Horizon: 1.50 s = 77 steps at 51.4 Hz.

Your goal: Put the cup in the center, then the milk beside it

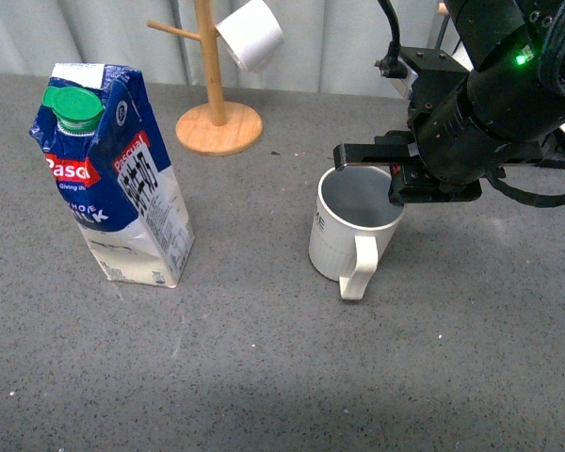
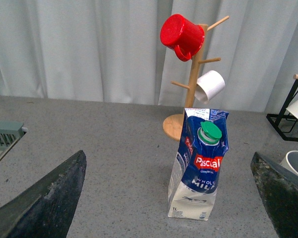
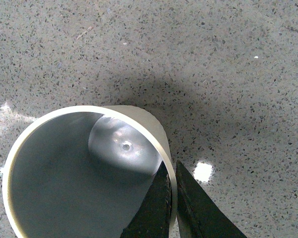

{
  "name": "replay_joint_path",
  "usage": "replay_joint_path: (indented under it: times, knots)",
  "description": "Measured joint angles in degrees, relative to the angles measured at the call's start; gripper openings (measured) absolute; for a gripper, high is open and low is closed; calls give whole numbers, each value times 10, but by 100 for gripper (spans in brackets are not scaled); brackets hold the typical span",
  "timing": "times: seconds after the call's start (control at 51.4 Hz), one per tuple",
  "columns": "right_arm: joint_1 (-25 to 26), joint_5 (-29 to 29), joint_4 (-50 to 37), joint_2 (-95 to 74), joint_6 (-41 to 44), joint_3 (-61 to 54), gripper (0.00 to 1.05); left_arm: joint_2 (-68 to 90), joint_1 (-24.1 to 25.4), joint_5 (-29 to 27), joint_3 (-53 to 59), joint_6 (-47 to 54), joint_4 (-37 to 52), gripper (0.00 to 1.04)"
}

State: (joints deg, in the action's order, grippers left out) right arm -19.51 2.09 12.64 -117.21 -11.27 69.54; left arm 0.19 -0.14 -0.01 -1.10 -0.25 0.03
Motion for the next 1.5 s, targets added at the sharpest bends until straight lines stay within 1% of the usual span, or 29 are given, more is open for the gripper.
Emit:
replay_joint_path:
  times: [0.097, 0.214, 0.233, 0.292, 0.311, 0.369, 0.467, 0.486, 0.641, 0.68, 0.719, 0.739, 0.778, 0.797, 0.816, 0.836, 0.875, 0.894, 0.933, 0.991, 1.011, 1.069, 1.089, 1.147, 1.244, 1.263, 1.302, 1.322, 1.497]
  knots:
    - [-2, 2, 1, -2, -2, 2, 1, 0, 0, 0, 0, 0, 0, 98]
    - [-2, 8, 3, -2, -5, 2, 16, 0, 0, 0, 0, 0, 0, 98]
    - [-2, 11, 3, -2, -6, 2, 21, 0, 0, 0, 0, 0, 0, 98]
    - [-2, 11, 0, -1, -8, 2, 30, 0, 0, 0, 0, 0, 0, 98]
    - [-1, 17, -5, 0, -13, 2, 36, 0, 0, 0, 0, 0, 0, 98]
    - [2, 23, -14, 7, -18, 1, 46, 0, 0, 0, 0, 0, 0, 98]
    - [7, 13, -61, 53, -25, -19, 67, 0, 0, 0, 0, 0, 0, 98]
    - [8, 11, -66, 58, -26, -21, 69, 0, 0, 0, 0, 0, 0, 98]
    - [14, -26, -109, 130, -21, -59, 94, 0, 0, 0, 0, 0, 0, 98]
    - [15, -32, -120, 141, -20, -69, 97, 0, 0, 0, 0, 0, 0, 98]
    - [15, -43, -131, 147, -15, -76, 96, 0, 0, 0, 0, 0, 0, 98]
    - [14, -67, -176, 148, -3, -93, 93, 0, 0, 0, 0, 0, 0, 98]
    - [15, -126, -297, 151, 26, -139, 86, 0, 0, 0, 0, 0, 0, 98]
    - [16, -140, -330, 151, 35, -153, 85, 0, 0, 0, 0, 0, 0, 98]
    - [17, -161, -389, 152, 49, -181, 81, 0, 0, 1, 0, 0, 0, 98]
    - [18, -167, -418, 153, 52, -195, 79, 0, 0, 0, 0, 0, 0, 98]
    - [26, -171, -536, 158, 71, -253, 72, 0, 0, 0, 0, 0, 0, 98]
    - [28, -171, -561, 160, 75, -266, 70, 0, 0, -1, 0, 0, 0, 98]
    - [38, -169, -642, 174, 87, -311, 63, 0, 0, -1, 0, 0, 0, 98]
    - [50, -162, -711, 202, 97, -355, 54, 0, 0, -1, 0, 0, 0, 98]
    - [52, -160, -721, 209, 98, -362, 53, 0, 0, -1, 0, 0, 0, 98]
    - [66, -150, -752, 252, 103, -397, 42, 0, 0, -1, 0, 0, 0, 98]
    - [68, -148, -754, 258, 104, -402, 40, 0, 0, -1, 0, 0, 0, 98]
    - [79, -137, -760, 290, 107, -436, 30, 0, 0, 0, 0, 0, 0, 98]
    - [92, -125, -765, 311, 110, -478, 15, 0, 0, 0, 0, 0, 0, 98]
    - [96, -120, -782, 314, 111, -494, 10, 0, 0, 0, 0, 0, 0, 98]
    - [101, -113, -791, 320, 111, -514, 3, 0, 0, 0, 0, 0, 0, 98]
    - [102, -112, -791, 322, 111, -518, 1, 0, 0, 0, 0, 0, 0, 98]
    - [130, -86, -766, 420, 113, -591, 1, 0, 0, 0, 0, 0, 0, 98]
